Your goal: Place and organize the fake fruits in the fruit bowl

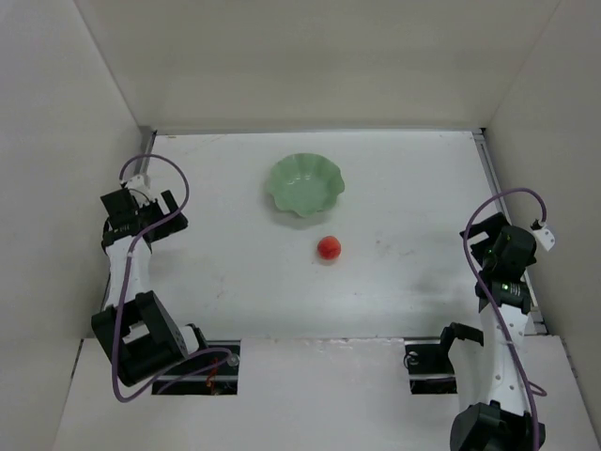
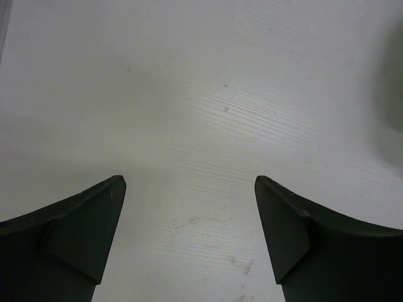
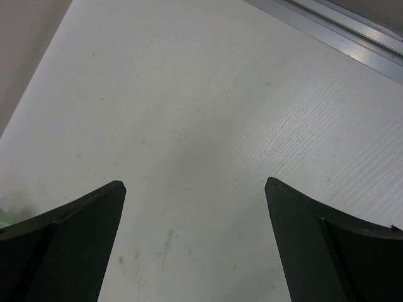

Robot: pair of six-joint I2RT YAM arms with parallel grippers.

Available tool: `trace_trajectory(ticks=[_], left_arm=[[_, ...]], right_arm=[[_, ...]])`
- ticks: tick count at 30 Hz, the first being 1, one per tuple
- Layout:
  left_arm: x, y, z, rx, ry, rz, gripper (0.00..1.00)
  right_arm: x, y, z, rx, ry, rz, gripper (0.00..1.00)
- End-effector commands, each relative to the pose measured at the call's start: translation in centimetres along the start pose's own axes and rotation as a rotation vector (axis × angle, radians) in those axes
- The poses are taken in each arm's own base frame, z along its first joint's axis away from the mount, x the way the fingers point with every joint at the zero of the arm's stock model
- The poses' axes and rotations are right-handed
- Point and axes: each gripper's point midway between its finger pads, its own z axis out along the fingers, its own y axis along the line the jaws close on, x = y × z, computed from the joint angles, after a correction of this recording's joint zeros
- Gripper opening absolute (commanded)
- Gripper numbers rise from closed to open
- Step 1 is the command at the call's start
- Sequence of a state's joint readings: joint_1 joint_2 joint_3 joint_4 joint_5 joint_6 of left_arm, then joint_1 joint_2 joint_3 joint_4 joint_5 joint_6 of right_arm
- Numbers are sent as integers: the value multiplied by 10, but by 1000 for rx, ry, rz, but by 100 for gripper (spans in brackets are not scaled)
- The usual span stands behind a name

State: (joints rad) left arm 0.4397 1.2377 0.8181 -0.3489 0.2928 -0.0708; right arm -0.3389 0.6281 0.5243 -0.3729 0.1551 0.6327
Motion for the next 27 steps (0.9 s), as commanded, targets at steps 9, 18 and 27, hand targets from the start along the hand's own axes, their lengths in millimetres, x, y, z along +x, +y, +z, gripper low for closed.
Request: trace_trajectory(ticks=[9, 18, 27], left_arm=[[-56, -210, -68, 389, -80, 917, 82], [120, -346, -85, 749, 71, 1529, 90], [189, -401, -46, 898, 174, 1520, 87]], right_arm=[[-9, 18, -2, -67, -30, -28, 100], [0, 27, -8, -109, -18, -74, 100], [5, 35, -13, -120, -15, -137, 100]])
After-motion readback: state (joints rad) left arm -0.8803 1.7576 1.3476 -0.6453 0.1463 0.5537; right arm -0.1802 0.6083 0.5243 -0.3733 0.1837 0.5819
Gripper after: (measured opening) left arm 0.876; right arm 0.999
